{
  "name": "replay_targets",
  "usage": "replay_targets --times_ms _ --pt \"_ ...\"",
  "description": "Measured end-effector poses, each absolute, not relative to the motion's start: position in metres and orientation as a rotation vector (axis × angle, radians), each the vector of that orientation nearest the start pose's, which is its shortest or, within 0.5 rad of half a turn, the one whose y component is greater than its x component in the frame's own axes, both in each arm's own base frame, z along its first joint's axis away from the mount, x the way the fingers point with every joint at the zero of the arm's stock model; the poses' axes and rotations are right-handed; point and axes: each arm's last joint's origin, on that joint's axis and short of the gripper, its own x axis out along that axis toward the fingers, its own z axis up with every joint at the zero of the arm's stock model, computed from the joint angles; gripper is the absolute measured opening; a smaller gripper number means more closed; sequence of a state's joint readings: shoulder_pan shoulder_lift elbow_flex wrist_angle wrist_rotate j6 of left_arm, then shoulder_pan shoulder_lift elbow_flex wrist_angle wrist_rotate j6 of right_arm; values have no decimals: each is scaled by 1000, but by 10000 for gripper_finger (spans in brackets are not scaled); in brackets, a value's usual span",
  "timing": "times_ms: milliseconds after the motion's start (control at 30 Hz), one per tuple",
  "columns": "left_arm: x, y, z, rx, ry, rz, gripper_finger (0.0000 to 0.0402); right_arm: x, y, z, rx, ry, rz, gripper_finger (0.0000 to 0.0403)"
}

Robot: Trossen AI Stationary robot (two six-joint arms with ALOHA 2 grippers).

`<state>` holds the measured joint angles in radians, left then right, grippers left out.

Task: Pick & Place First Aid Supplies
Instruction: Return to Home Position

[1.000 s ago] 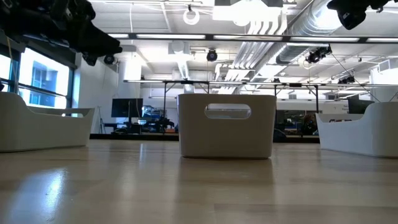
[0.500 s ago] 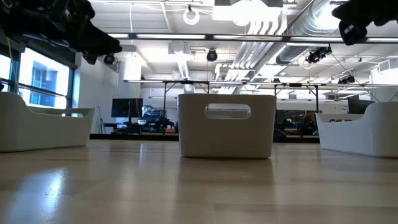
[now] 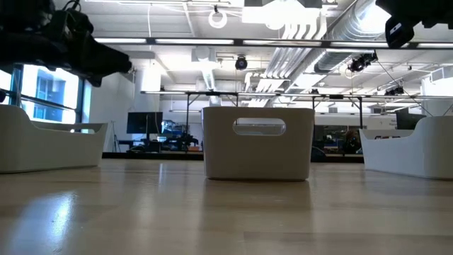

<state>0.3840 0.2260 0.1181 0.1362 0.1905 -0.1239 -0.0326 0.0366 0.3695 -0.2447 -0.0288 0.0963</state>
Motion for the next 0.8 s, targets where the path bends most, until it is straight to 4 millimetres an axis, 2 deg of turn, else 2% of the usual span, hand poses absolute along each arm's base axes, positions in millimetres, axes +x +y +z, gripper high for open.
replay_targets --times_ms 167,333,500,667,800 --pt "94 32 189 -112 -66 196 120 68 -1 252 80 -84 20 1" --pt "89 30 182 -108 -79 198 120 86 -1 218 90 -87 47 2" --pt "89 31 176 -132 -26 215 120 95 -3 185 103 -38 -9 2" --pt "89 31 176 -134 -19 215 120 99 -3 171 103 -51 -34 1" --pt "90 31 175 -128 -22 213 120 99 -3 170 98 -32 -33 4"
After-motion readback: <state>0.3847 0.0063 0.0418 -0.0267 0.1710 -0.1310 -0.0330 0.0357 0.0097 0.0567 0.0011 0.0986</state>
